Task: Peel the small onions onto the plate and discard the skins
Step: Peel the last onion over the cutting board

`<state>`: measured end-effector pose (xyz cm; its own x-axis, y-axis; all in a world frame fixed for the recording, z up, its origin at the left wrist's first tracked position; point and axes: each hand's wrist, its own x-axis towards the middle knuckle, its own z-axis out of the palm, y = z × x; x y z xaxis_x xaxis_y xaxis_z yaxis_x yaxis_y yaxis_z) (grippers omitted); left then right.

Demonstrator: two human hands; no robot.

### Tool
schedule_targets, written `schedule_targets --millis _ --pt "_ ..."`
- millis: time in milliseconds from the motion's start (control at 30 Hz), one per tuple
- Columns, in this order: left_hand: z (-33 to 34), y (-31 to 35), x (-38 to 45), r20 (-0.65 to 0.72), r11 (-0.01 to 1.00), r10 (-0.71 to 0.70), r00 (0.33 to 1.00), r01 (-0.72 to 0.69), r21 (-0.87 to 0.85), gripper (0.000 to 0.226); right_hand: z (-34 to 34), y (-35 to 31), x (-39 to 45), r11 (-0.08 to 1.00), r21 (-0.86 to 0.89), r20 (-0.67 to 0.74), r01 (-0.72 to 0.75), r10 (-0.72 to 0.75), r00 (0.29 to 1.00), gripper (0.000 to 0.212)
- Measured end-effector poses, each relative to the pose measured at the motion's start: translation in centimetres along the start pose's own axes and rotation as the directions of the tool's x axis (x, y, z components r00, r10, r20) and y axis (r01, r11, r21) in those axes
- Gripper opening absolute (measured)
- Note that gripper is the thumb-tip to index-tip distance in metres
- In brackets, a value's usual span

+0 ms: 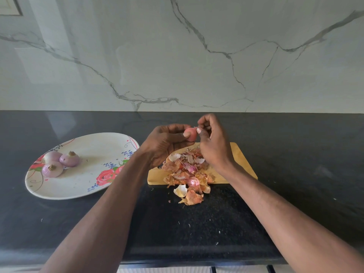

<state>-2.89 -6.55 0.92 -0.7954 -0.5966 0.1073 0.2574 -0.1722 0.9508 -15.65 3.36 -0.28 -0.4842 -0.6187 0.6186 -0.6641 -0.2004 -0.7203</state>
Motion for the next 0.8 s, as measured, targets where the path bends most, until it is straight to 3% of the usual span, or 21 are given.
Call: schedule_targets --millis 233,333,567,700,800 --pt "-0.28 -0.47 0.07 -0.084 0.954 0.124 0.989 -0.096 0.283 0.021 -0.18 0.0 0.08 0.989 -0.051 -0.117 0.136 -0.141 0.983 0.02" --pt "-0.43 -0.35 0.05 -0.115 0.978 0.131 0.985 -0.109 0.18 0.035 -0.65 -0.06 0.38 0.997 -0.015 -0.127 0.076 -0.077 0.989 0.018" --pt "-0.49 -0.1 0.31 -0.069 0.992 0.081 0.994 -0.087 -0.091 0.038 -0.32 -0.01 0.38 0.996 -0.055 -0.052 -0.068 0.065 0.997 0.008" --pt "-0.49 -0.01 0.33 -0.051 0.991 0.078 0.996 -0.083 -0.109 0.023 -0.29 0.03 0.37 0.995 -0.066 0.012 -0.072 0.073 0.997 0.008" --pt "-0.65 0.01 0.3 -0.043 0.99 0.082 0.996 -0.087 -0.113 0.028 -0.18 0.13 0.27 0.998 -0.042 0.019 -0.04 0.041 0.999 0.013"
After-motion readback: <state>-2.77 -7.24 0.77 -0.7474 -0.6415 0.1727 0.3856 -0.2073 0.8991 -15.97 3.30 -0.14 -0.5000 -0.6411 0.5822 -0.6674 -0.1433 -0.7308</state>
